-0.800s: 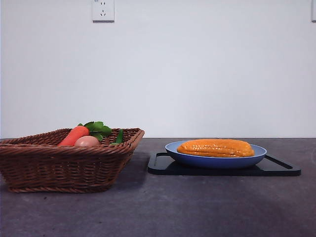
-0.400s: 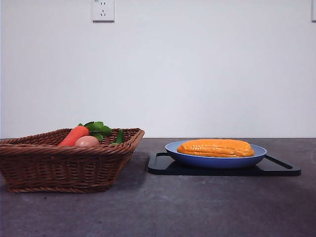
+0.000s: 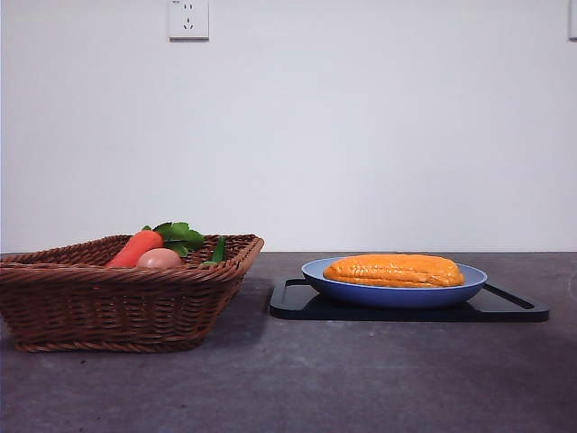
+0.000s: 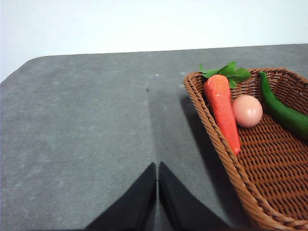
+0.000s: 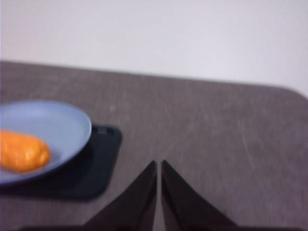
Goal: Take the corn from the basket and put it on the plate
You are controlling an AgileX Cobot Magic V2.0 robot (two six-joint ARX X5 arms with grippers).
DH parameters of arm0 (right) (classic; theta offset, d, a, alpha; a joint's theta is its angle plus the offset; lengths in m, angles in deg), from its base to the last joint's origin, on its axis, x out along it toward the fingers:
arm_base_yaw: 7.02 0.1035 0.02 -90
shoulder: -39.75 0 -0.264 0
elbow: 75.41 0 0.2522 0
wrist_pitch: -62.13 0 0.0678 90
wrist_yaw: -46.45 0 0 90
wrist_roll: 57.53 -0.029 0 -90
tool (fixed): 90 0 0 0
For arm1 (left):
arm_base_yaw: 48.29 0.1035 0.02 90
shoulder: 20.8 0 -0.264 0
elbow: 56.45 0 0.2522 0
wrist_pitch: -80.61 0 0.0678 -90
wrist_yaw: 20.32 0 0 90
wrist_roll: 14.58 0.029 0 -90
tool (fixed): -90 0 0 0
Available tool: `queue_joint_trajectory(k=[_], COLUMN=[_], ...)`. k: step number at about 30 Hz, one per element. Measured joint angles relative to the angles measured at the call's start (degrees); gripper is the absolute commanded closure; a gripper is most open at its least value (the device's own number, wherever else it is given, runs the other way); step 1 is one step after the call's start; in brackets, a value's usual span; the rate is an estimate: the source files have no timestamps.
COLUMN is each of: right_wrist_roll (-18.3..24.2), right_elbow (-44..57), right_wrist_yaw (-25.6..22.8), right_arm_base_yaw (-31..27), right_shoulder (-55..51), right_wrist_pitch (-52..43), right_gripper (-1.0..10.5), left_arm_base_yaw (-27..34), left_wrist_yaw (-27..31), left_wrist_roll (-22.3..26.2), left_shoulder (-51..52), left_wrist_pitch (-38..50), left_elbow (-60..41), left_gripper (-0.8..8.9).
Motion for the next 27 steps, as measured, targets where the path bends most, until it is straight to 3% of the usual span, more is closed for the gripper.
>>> queue_joint_trajectory(k=[4,27], right_wrist_roll=[-0.2,-0.3], right_elbow=[0.0,0.0], right_wrist_yaw=[0.0,0.0], right_arm_base_yaw=[0.0,0.0], right_shoulder=[0.1,0.0], right_wrist_pitch=[4.9,4.7], right_gripper=[9.5,9.5], left_arm_base_yaw=[0.0,0.0], left_wrist_yaw=[0.0,0.0], left_wrist_roll=[0.0,0.0], left_shoulder=[0.0,0.0], left_wrist_pitch=[0.0,0.0], left_elbow=[0.0,0.0], left_gripper=[8.06,8.06])
